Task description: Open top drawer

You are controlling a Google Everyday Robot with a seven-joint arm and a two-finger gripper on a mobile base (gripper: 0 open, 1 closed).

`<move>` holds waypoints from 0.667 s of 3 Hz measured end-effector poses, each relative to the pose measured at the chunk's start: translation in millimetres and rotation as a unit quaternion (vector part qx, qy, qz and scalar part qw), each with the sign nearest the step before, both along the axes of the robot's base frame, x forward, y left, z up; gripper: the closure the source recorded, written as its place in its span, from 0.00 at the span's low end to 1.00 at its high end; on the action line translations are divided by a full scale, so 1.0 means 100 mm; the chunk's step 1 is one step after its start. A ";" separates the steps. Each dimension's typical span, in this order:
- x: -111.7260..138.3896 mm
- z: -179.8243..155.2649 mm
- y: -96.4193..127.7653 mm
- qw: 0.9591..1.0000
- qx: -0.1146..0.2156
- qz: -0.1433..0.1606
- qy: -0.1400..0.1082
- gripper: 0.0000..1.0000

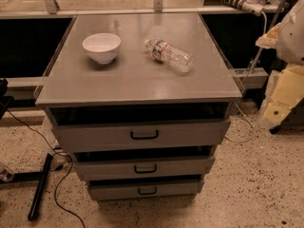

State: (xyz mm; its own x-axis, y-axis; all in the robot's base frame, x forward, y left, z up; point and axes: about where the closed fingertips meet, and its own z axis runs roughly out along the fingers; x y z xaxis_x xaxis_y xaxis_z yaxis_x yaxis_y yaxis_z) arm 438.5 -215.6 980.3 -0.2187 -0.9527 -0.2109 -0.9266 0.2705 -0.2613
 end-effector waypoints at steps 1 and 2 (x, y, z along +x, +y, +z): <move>0.00 0.00 0.00 1.000 0.000 0.000 0.000 0.00; -0.02 -0.06 0.04 1.000 0.000 0.009 -0.004 0.00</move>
Offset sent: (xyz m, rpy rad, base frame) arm -0.0046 0.0076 -0.0200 -0.0002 0.0036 0.0431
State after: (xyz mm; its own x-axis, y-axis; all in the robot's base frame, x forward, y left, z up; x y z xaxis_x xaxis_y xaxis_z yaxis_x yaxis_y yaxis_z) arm 436.6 -211.7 974.1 -0.2001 -0.9565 -0.2123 -0.9294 0.2539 -0.2680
